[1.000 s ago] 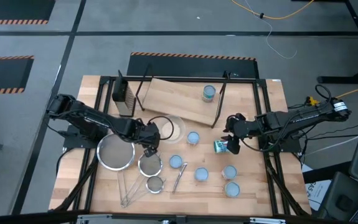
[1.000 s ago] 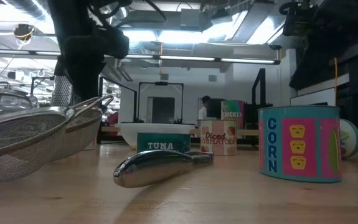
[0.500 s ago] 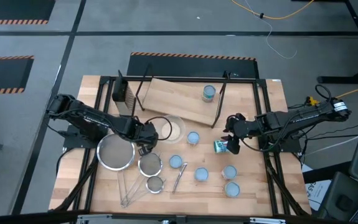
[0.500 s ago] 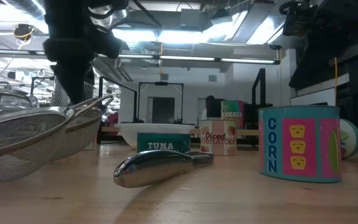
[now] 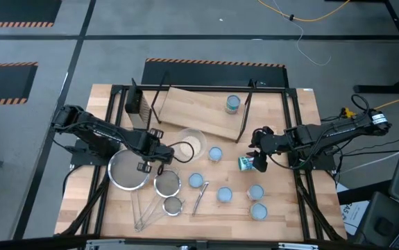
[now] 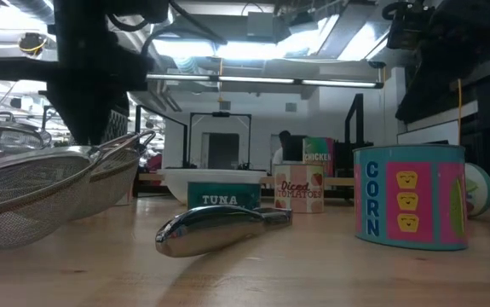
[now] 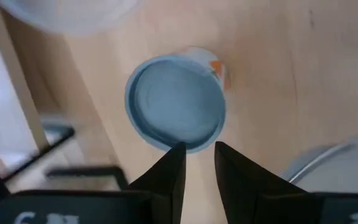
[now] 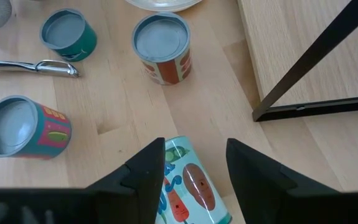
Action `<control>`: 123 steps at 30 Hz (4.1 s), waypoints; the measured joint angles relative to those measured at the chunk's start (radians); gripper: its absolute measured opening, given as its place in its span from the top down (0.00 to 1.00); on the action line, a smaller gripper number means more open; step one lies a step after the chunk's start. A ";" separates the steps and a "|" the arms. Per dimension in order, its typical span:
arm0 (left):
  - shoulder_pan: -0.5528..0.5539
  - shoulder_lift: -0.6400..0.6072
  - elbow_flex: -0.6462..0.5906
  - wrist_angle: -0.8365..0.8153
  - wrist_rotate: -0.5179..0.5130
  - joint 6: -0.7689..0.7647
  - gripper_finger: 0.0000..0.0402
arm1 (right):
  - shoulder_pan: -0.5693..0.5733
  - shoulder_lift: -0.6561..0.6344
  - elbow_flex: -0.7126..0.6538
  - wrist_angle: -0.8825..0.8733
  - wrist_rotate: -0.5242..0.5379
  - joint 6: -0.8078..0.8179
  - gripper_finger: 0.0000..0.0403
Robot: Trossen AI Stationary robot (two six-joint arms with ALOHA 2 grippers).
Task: Pick and place cans onto a shelf
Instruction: Put the canned carrots on the shelf
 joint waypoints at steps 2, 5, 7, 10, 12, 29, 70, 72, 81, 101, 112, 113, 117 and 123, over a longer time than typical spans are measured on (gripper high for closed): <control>0.004 0.000 0.000 0.000 0.001 0.103 0.81 | 0.000 0.000 0.000 0.000 0.000 0.000 0.57; 0.014 0.000 0.000 0.001 0.001 0.215 0.81 | 0.000 0.000 0.000 0.000 0.000 0.000 0.57; 0.026 0.000 0.000 0.003 0.012 0.267 0.81 | 0.000 0.000 0.000 0.000 0.000 0.000 0.57; 0.048 0.000 0.000 0.012 0.076 0.316 0.81 | 0.000 0.000 0.000 0.001 0.000 0.005 0.57; 0.061 0.000 -0.003 0.028 0.107 0.330 0.81 | 0.000 0.000 0.000 0.002 0.000 0.005 0.57; 0.084 0.000 -0.090 0.127 0.129 0.335 0.81 | 0.000 0.000 0.000 0.011 0.000 0.004 0.57; 0.225 0.000 0.235 0.157 0.228 -0.210 0.99 | 0.000 0.000 0.000 0.024 0.000 0.002 0.57; 0.258 0.000 0.261 0.158 0.229 -0.247 0.99 | 0.000 0.000 0.000 0.024 0.000 0.000 0.57; 0.462 0.000 0.377 0.157 0.225 -0.276 0.99 | 0.000 0.000 0.000 0.024 0.000 0.000 0.57; 0.729 0.326 0.915 -0.130 0.201 -0.053 1.00 | 0.000 0.000 0.000 0.032 0.001 -0.003 0.57; 0.805 0.556 0.999 -0.232 0.132 -0.003 1.00 | 0.000 0.000 0.000 0.032 0.001 -0.003 0.57; 0.811 0.571 0.999 -0.241 0.120 -0.003 1.00 | 0.000 0.000 0.000 0.032 0.001 -0.004 0.57; 0.827 0.617 0.999 -0.272 0.095 -0.003 1.00 | 0.000 0.000 0.000 0.032 0.001 -0.004 0.57; 0.828 0.656 0.999 -0.269 0.092 -0.003 1.00 | 0.000 0.000 0.000 0.031 0.001 -0.004 0.57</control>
